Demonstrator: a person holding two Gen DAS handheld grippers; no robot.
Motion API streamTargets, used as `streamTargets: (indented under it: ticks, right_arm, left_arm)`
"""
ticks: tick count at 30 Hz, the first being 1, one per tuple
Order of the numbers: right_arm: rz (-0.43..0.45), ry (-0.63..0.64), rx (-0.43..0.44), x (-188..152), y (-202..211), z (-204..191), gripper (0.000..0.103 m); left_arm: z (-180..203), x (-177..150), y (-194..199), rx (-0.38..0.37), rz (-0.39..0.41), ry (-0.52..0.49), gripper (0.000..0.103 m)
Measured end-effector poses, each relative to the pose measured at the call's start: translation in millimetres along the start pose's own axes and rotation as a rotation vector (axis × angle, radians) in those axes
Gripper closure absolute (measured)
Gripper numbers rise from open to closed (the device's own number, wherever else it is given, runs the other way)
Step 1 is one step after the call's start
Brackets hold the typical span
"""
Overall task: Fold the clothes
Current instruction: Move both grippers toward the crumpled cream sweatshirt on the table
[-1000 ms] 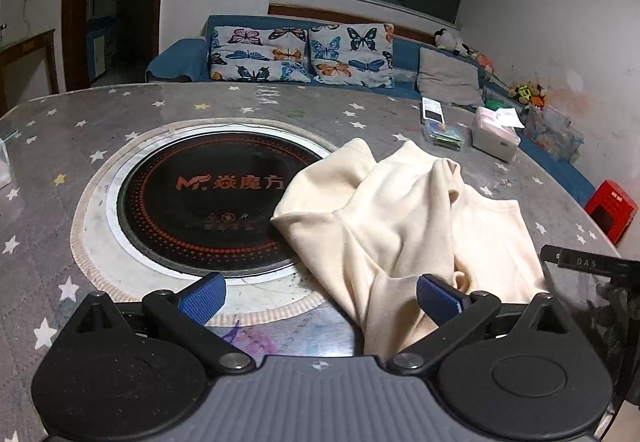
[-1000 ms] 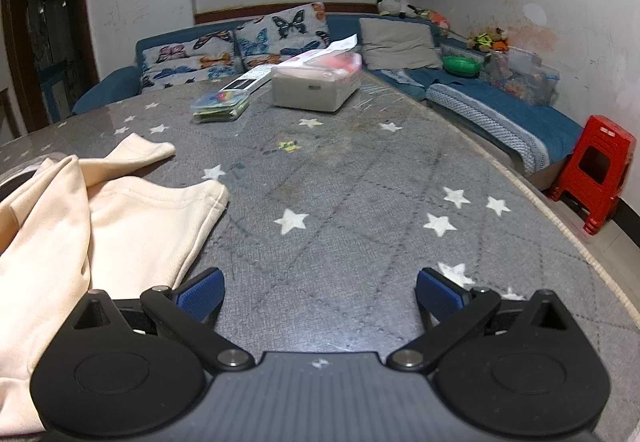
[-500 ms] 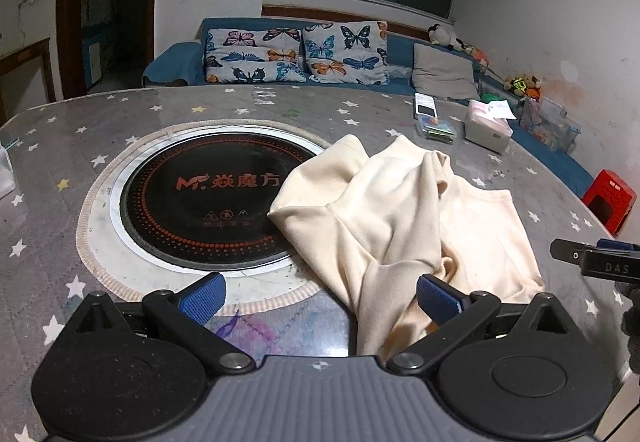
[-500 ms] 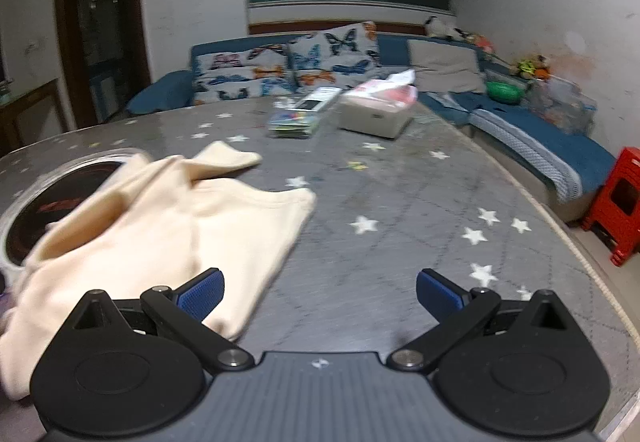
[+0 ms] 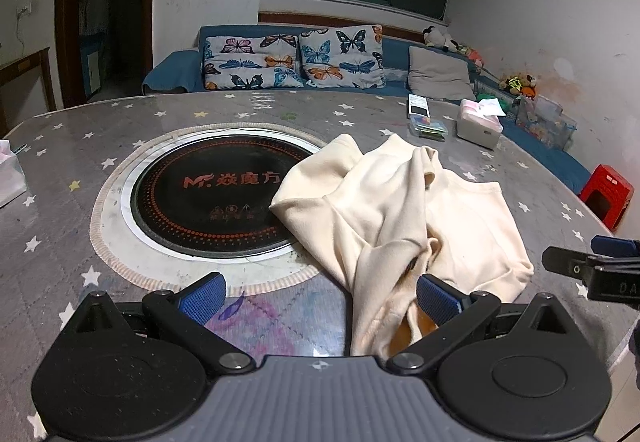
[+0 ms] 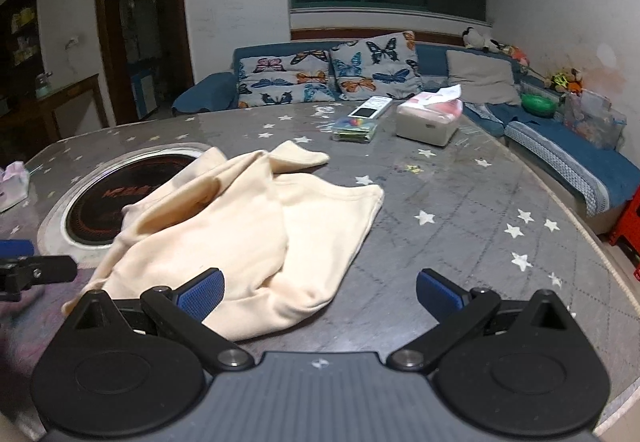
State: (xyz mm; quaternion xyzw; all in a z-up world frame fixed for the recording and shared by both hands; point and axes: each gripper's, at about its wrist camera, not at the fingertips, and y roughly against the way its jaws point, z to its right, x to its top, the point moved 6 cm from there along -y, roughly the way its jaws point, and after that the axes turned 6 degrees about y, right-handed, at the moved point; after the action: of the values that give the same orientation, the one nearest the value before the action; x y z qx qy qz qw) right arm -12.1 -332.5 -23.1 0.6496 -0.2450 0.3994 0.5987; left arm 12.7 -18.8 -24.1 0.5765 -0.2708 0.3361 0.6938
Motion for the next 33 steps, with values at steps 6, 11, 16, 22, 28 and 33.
streamTargets:
  ticks: [6,11,16,22,28,33]
  right_arm:
    - [0.004,0.009,0.013,-5.5,11.2,-7.9,0.000]
    - [-0.002,0.024,0.022,-10.1,16.7,-13.6,0.000]
    - [-0.002,0.049,0.037,-12.4,22.1,-21.5,0.000]
    - [-0.015,0.085,0.054,-17.2,23.8,-33.8,0.000]
    - [-0.027,0.108,0.076,-21.5,24.2,-43.3,0.000]
    - [-0.032,0.116,0.086,-22.7,24.5,-48.1,0.000]
  left_arm:
    - [4.4,-5.3,5.1,-0.005,-0.002,-0.016,0.000]
    - [7.1,-8.4,8.2,-0.006,-0.001,-0.025,0.000]
    - [8.7,-12.8,12.3,-0.003,-0.001,-0.033,0.000]
    - [9.0,-18.9,17.0,0.012,-0.006,-0.041,0.000]
    - [8.2,-24.1,20.8,0.023,-0.011,-0.047,0.000]
    - [8.5,-25.6,22.2,0.027,-0.011,-0.049,0.000]
